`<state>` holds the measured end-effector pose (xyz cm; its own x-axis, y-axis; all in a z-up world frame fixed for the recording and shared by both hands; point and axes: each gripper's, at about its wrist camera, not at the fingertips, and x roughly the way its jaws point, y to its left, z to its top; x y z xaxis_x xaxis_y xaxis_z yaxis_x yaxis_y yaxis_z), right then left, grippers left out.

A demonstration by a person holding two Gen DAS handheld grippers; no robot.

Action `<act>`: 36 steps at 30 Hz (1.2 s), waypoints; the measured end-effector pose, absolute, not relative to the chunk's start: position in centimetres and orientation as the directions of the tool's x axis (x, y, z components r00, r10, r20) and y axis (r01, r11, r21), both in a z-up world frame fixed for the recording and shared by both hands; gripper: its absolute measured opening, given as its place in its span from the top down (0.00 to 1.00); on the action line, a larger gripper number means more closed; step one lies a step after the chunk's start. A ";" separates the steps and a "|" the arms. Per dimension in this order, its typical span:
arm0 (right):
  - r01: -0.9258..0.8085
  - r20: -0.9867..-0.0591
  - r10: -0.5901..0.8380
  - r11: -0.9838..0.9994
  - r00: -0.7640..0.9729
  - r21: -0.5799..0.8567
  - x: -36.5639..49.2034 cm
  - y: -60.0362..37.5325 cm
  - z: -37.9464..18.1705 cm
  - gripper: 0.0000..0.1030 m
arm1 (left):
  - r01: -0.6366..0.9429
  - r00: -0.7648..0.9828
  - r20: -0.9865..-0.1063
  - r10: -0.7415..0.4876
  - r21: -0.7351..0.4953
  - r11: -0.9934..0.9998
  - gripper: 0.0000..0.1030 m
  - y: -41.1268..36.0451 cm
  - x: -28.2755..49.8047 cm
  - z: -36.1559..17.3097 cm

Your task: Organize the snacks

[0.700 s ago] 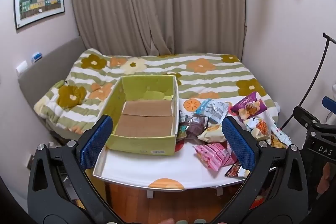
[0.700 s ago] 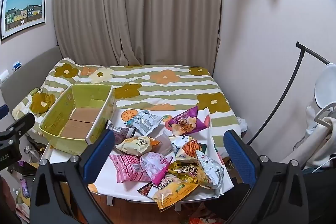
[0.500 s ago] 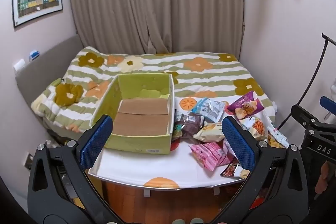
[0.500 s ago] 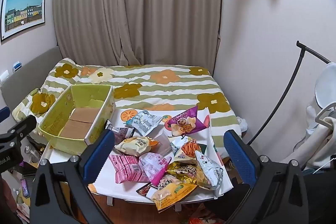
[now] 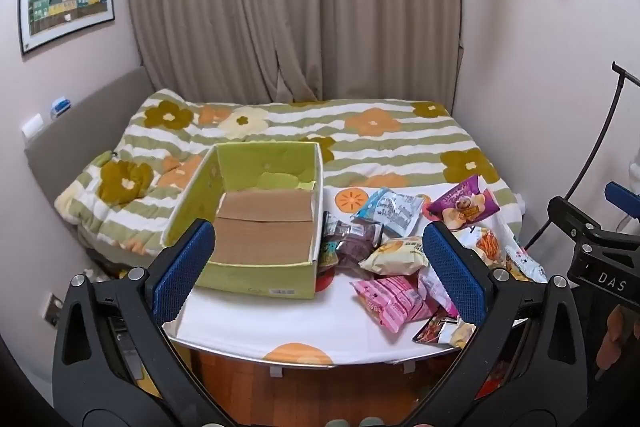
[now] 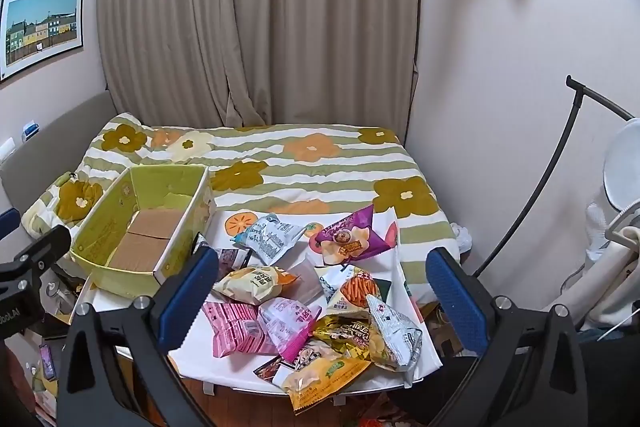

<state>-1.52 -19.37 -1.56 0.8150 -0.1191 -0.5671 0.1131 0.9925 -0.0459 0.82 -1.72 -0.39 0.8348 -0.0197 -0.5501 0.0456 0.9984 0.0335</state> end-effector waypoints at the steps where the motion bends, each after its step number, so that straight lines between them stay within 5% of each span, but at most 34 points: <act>1: 0.112 -0.569 -0.118 0.993 0.814 -0.045 -1.5 -19.2 -1.4 0.00 | 0.046 0.835 -0.550 -0.019 0.034 0.998 0.00 -1.8 0.8 -0.5; 36: 0.098 -0.578 -0.103 0.994 0.809 -0.039 -1.3 -19.0 -1.7 0.00 | 0.053 0.824 -0.566 -0.031 0.022 0.998 0.00 -1.6 0.7 -1.1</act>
<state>-1.29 -18.97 -1.72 0.8095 -0.1026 -0.5781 0.0981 0.9944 -0.0390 0.73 -1.60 -1.08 0.8237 -0.0315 -0.5662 0.0530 0.9984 0.0217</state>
